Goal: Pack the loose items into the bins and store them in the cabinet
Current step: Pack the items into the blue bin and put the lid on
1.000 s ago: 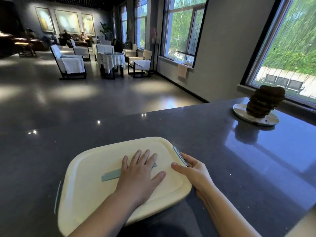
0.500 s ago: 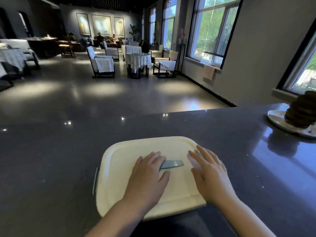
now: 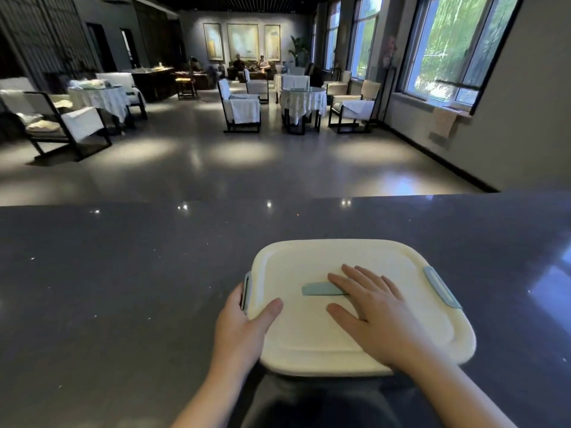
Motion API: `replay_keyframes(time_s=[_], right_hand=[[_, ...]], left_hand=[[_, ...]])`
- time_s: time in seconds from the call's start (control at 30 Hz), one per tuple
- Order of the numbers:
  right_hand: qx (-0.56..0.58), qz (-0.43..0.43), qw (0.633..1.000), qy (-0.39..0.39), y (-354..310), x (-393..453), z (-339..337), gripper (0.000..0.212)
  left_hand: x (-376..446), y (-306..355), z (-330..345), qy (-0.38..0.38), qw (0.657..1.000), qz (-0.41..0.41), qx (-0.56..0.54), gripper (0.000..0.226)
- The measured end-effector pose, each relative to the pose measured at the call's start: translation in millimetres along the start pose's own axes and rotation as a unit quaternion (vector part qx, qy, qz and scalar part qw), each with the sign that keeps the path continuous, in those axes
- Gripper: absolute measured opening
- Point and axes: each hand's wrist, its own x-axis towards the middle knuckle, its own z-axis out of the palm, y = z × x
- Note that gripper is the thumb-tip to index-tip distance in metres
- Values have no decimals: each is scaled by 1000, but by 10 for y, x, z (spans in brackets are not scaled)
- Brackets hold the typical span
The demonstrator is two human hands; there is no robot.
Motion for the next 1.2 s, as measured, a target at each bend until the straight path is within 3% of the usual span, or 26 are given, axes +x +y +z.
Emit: replay_keyframes(time_s=[0.2,0.37,0.6,0.7,0.83,1.0,1.2], right_hand=[[8,1,1000,-6,-17,7,3,54],[8,-1,1000,-13,-20,4,0,54],[28,-2,1000,-5,-39,-8,-30,54],[60,49,995,62,143,-39,-120,46],[9,180,976,122,783,-108,-267,45],[297,289,903,110,1051,-79,-165,53],[331,293,892,93,1079,-55,-174,69]], left_hand=[[-30,65,-39,-6,994,67,81,49],[-28,86,-72,-11,987,75,142,69],[-25,106,-76,-16,974,108,199,76],[-2,95,-73,-20,974,104,203,71],[83,125,-36,-46,978,86,183,63],[244,175,91,-35,982,67,175,52],[285,108,101,-28,992,28,124,68]])
